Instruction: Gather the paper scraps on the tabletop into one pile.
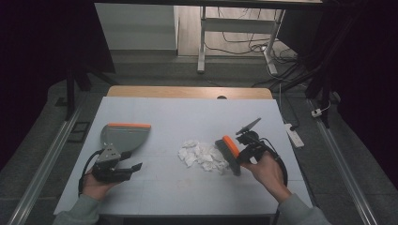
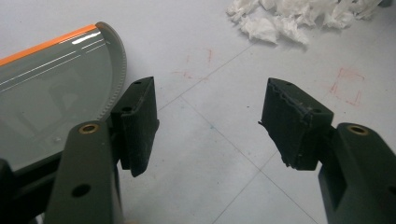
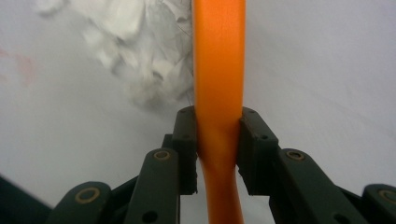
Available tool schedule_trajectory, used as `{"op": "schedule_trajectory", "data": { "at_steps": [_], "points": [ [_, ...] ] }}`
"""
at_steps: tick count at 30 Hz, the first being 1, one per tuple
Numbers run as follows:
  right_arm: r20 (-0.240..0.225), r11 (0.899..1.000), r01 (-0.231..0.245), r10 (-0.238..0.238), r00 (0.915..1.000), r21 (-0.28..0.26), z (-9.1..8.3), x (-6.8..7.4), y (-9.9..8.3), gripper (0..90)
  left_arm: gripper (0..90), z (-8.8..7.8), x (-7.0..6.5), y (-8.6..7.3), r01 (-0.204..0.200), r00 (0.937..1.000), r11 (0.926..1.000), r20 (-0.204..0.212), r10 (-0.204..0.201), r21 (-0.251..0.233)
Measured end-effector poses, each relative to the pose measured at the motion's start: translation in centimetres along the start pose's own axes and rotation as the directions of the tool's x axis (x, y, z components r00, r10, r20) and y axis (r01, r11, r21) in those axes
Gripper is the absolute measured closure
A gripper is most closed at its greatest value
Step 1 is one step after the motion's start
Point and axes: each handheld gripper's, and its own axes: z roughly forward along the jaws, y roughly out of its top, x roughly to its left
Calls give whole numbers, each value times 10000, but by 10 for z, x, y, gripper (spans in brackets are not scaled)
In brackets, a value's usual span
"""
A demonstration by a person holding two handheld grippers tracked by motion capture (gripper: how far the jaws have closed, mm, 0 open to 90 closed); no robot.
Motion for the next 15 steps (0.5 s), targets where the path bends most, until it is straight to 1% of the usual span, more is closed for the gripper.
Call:
{"op": "schedule_trajectory", "data": {
  "at_steps": [4, 5, 6, 7, 8, 10, 13, 15],
  "points": [
    [-315, 9995, 117, -126, 9994, -292, 7, 10, 16, 710, 366, 0, 0, 0, 14, 10000, 10000, -33, -14, 31],
    [-553, 9991, 47, -70, 9984, -426, 7, 12, 19, 710, 366, 0, 0, 0, 17, 10000, 10000, -43, -17, 41],
    [-915, 9981, -79, 23, 9958, -607, 6, 13, 21, 710, 366, 0, 0, 0, 20, 10000, 10000, -57, -20, 51],
    [-1145, 9973, -85, 1, 9934, -733, 4, 14, 23, 710, 366, 1, 0, 0, 35, 10000, 10000, -67, -34, 65],
    [-1185, 9962, -13, -90, 9929, -870, 2, 15, 24, 710, 366, 1, -1, 0, 37, 10000, 10000, -76, -37, 68],
    [-1005, 9927, 70, -192, 9948, -1206, -3, 15, 25, 709, 366, 1, -1, 0, 34, 9999, 10000, -96, -33, 81],
    [-1110, 9854, 11, -203, 9936, -1704, -11, 10, 22, 709, 366, 1, -1, 0, 31, 9999, 9999, -115, -30, 109],
    [-926, 9793, 147, -341, 9951, -2019, -16, 6, 18, 709, 366, 2, -1, 0, 26, 9999, 9999, -147, -24, 143]
  ]
}}
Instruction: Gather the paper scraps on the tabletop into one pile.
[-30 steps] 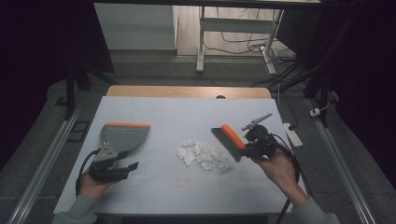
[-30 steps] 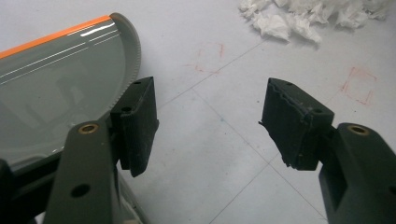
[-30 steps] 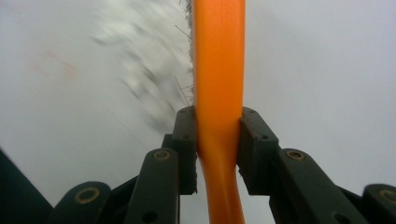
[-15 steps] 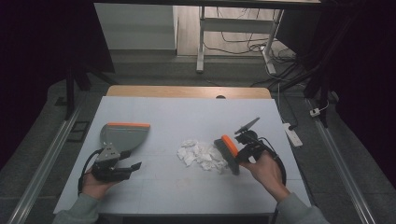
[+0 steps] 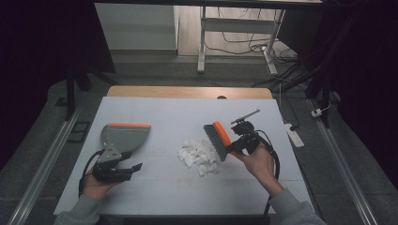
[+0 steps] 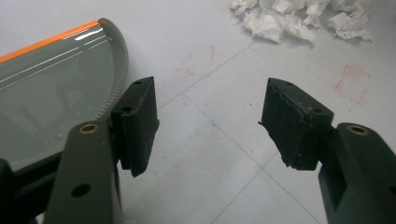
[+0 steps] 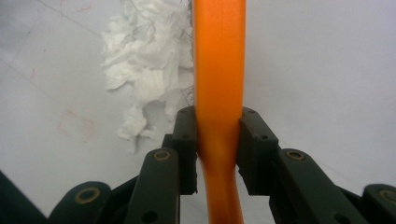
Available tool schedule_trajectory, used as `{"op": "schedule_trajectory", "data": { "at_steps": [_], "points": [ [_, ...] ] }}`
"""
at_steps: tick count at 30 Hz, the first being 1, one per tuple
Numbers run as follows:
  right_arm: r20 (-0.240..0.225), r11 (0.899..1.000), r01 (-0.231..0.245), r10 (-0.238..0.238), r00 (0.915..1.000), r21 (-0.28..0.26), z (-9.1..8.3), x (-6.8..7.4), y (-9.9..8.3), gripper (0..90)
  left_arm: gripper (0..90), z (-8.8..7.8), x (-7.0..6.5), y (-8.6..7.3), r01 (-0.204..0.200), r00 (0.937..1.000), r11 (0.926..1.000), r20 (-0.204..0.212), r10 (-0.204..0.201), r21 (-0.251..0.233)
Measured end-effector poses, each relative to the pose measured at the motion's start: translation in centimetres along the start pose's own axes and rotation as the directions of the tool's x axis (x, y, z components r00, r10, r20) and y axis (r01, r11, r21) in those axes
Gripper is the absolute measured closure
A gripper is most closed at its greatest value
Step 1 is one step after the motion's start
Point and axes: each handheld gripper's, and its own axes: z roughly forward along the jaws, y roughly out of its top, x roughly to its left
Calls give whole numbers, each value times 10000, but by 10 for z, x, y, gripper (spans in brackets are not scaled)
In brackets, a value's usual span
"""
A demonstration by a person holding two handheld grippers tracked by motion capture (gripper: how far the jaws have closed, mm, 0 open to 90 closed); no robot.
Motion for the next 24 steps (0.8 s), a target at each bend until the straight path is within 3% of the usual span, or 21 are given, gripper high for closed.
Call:
{"op": "schedule_trajectory", "data": {
  "at_steps": [11, 24],
  "points": [
    [196, 9914, 721, -704, 9973, -1095, -16, -23, -28, 709, 366, 2, -1, 2, 69, 9998, 9999, -162, -67, 129],
    [317, 9741, 874, -825, 9961, -2084, -22, -58, -74, 709, 365, 3, -3, 6, 117, 9997, 9998, -218, -114, 161]
  ]
}}
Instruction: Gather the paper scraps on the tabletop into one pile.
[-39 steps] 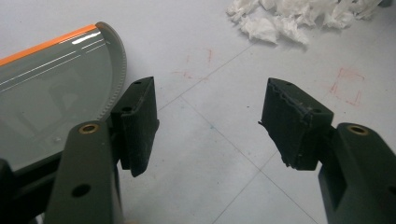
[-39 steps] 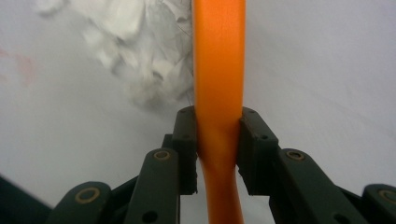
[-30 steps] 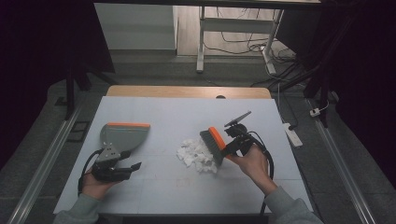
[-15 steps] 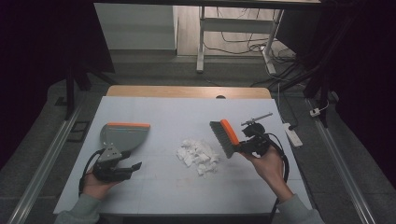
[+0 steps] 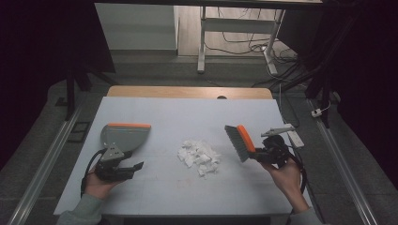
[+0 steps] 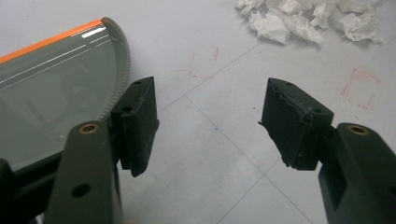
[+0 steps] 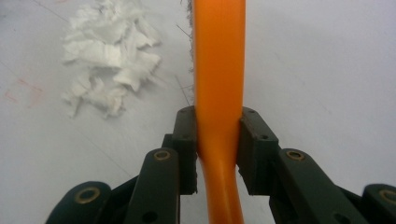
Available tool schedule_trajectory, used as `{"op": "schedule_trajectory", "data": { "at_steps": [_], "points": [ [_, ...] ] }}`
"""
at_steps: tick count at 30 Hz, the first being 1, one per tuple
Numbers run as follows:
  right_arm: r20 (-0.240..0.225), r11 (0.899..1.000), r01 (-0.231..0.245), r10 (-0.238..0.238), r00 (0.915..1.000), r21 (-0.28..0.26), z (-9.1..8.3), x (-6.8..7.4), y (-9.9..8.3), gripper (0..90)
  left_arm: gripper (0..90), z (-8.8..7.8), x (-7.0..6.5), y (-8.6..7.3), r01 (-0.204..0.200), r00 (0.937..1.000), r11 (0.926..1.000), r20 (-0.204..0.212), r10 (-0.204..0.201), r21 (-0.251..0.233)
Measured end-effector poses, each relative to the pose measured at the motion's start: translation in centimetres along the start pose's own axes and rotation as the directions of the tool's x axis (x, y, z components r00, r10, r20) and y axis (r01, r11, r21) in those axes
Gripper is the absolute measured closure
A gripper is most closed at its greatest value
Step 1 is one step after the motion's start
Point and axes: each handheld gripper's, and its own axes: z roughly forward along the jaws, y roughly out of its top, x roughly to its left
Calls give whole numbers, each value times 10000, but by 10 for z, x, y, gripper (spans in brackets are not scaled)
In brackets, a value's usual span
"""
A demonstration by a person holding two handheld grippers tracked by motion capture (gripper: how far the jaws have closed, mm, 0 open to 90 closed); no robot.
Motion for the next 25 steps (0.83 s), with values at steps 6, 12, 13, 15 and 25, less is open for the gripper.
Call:
{"op": "schedule_trajectory", "data": {
  "at_steps": [6, 12, 13, 15, 25],
  "points": [
    [226, 9991, -36, 45, 9997, -423, -9, -9, -19, 709, 365, -1, -1, 0, 6, 10000, 10000, 10, -6, -23],
    [343, 9972, 49, -23, 9994, -750, -15, -14, -36, 709, 365, -1, 0, 0, 25, 10000, 10000, 11, -25, -33],
    [334, 9967, 40, -13, 9994, -805, -16, -15, -39, 709, 365, -1, 0, 0, 24, 10000, 10000, 15, -24, -30],
    [309, 9958, 65, -37, 9995, -909, -17, -16, -43, 709, 365, -1, 0, 0, 17, 10000, 10000, 12, -17, -33],
    [357, 9922, 448, -409, 9985, -1166, -18, -12, -45, 709, 364, -2, 0, 0, 38, 10000, 10000, -6, -38, -76]
  ]
}}
